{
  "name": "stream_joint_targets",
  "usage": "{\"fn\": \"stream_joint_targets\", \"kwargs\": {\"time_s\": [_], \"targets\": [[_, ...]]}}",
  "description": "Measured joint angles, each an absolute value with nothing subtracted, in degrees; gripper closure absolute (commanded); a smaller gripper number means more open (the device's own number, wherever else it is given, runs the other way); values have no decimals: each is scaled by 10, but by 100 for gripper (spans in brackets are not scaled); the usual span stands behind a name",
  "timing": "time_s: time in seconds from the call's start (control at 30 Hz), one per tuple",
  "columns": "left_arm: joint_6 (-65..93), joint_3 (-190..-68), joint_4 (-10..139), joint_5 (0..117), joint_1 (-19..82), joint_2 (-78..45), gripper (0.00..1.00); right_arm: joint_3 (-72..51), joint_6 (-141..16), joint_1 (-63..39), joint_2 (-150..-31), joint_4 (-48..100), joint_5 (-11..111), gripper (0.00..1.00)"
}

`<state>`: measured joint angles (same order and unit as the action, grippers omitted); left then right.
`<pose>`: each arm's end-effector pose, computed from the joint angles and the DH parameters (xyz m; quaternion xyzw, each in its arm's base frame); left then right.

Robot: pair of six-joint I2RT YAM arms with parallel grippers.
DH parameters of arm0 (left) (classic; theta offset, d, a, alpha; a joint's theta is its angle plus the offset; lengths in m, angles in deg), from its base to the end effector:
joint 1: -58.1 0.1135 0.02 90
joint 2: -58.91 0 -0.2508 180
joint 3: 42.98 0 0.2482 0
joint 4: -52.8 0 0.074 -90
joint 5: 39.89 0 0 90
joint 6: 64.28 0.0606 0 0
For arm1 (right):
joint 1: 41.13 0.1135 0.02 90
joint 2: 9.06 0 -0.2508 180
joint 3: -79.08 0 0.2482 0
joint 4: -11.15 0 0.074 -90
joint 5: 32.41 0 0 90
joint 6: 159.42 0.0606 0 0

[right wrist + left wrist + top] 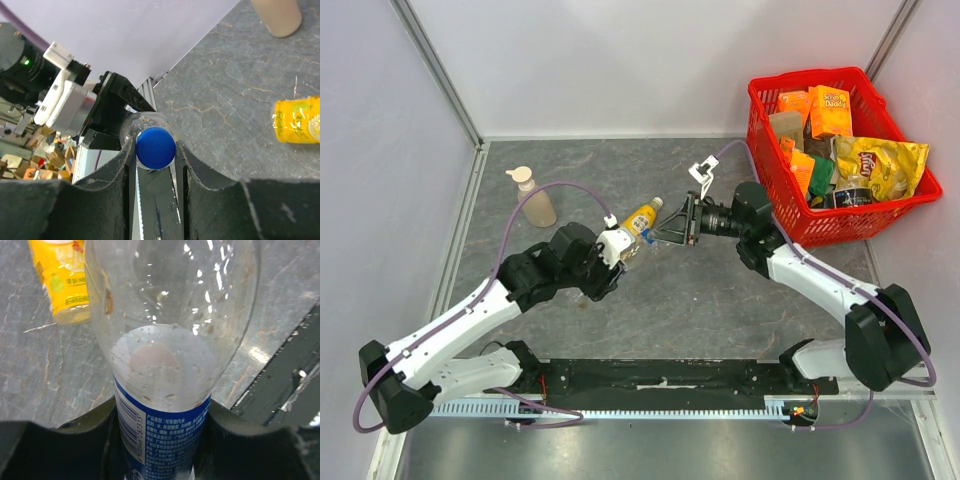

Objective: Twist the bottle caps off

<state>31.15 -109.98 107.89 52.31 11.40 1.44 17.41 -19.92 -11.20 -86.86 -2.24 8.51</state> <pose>0.1520 -0.1647 0.2700 0.4132 0.8282 -0.1499 0.3476 0.2536 0.1988 0.2842 -0.1705 0.6976 0.6323 0.2907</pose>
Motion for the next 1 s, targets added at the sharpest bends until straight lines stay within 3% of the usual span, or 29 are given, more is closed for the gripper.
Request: {"fn": "stream_joint_targets", "kwargs": {"time_s": [0.67,1.0], "targets": [[309,-1093,1012,830,115,79,85,175,-260,-84,-711,-72,-17,100],[301,-1108,1009,979,115,42,85,144,-344,-78,-668,8,-75,100]]}}
